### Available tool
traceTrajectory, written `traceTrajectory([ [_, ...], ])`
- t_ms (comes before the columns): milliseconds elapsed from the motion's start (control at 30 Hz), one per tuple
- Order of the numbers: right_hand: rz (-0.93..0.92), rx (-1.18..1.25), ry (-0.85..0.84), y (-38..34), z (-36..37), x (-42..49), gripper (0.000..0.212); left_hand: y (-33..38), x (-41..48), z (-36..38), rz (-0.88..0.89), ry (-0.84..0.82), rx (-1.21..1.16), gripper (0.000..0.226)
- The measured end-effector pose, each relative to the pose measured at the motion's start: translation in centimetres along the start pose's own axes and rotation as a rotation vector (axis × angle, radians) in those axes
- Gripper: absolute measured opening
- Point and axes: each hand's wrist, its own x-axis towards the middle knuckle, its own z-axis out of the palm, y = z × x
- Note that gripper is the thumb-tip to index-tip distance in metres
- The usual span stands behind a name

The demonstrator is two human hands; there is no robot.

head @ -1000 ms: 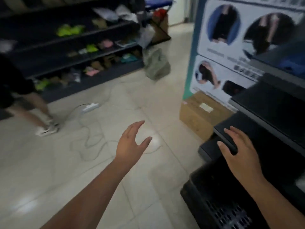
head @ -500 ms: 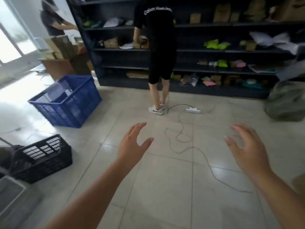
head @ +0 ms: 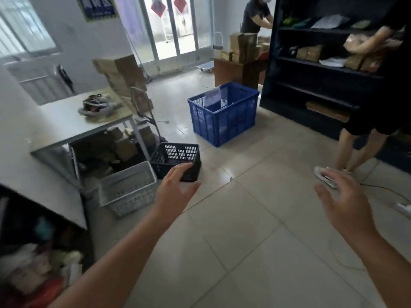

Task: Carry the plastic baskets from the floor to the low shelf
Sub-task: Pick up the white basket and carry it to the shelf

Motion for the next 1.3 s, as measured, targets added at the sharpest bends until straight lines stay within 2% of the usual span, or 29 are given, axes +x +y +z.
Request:
traceTrajectory([
  [133,-0.056,0.078,-0.094,-0.9,2.7,4.4,0.034,-1.3,-0.5,-1.5,-0.096,0.101,0.037,0.053],
  [400,-0.233,0.144,-0.277,-3.7,9.5,11.8,0.053,-2.5,-0.6,-4.7,-0.258,0.329,0.085,0.055],
  [567,-0.296,0.225,-0.368,-7.0,15.8,13.4,0.047,-5.5,-1.2,-7.2,-0.341,0.379,0.140,0.055],
  [700,-0.360,0.263,-0.426,-10.7,21.6,14.3,0.047,-9.2,-1.3,-9.2,-0.437,0.465,0.157,0.058],
  [900,-0.405,0.302,-0.482,-17.0,30.4,16.9,0.049,-17.4,1.7,-12.7,-0.504,0.504,0.159,0.056],
  [1100,-0.387,0.286,-0.505,-22.6,38.6,20.3,0.048,-25.7,7.4,-16.1,-0.548,0.495,0.110,0.059],
  [1300,-0.378,0.294,-0.528,-26.9,47.1,23.7,0.048,-32.7,12.3,-19.5,-0.616,0.491,0.106,0.071],
])
